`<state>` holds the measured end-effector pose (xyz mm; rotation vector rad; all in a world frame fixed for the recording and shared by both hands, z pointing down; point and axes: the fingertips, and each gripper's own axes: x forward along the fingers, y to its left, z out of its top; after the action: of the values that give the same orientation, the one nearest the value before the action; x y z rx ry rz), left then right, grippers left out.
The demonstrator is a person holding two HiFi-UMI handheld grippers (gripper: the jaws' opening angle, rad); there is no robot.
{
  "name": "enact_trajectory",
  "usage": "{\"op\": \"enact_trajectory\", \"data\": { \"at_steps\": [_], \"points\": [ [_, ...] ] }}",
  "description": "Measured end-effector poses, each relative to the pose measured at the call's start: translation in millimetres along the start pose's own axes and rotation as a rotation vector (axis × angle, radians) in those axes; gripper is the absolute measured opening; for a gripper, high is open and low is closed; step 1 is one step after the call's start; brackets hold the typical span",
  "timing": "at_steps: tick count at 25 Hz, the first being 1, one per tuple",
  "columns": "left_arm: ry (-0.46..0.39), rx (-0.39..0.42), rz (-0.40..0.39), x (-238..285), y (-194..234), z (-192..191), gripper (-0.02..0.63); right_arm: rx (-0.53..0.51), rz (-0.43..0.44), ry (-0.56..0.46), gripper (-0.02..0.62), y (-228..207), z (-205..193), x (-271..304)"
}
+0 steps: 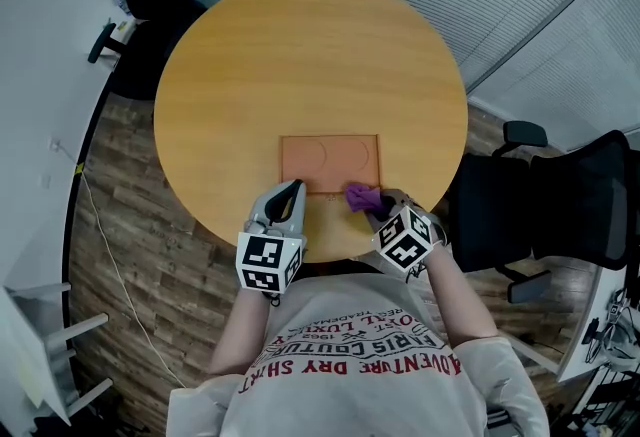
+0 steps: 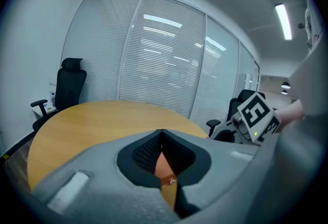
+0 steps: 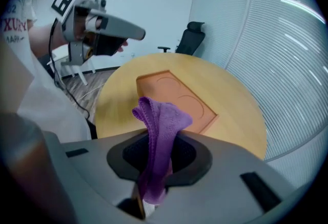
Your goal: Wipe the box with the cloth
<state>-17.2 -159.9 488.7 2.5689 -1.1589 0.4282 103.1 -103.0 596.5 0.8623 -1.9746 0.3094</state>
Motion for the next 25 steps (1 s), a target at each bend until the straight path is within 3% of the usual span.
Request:
{"op": "enact_trajectory", "data": {
  "at_steps": [6, 10, 19, 25],
  "points": [
    [-0.028, 0.027, 0.001, -3.8, 3.1, 16.0, 0.009, 0.242, -0.168, -0.241, 0.080, -40.9, 52.8, -40.7],
    [-0.056, 0.045, 0.013, -12.0, 15.3, 30.7, 0.009, 0.334, -0.265, -0.352, 0.080, -59.4, 80.7, -66.0],
    [-0.144, 0.117, 0.032, -28.1, 35.4, 74.8, 0.009, 0.424, -0.405, -0.727, 0.078, -85.5, 130.9, -124.2],
    [-0.200, 0.126, 0.047, -37.1, 40.6, 95.8, 0.009, 0.399, -0.402, -0.821, 0.075, -81.3, 140.1, -136.1]
  ]
}}
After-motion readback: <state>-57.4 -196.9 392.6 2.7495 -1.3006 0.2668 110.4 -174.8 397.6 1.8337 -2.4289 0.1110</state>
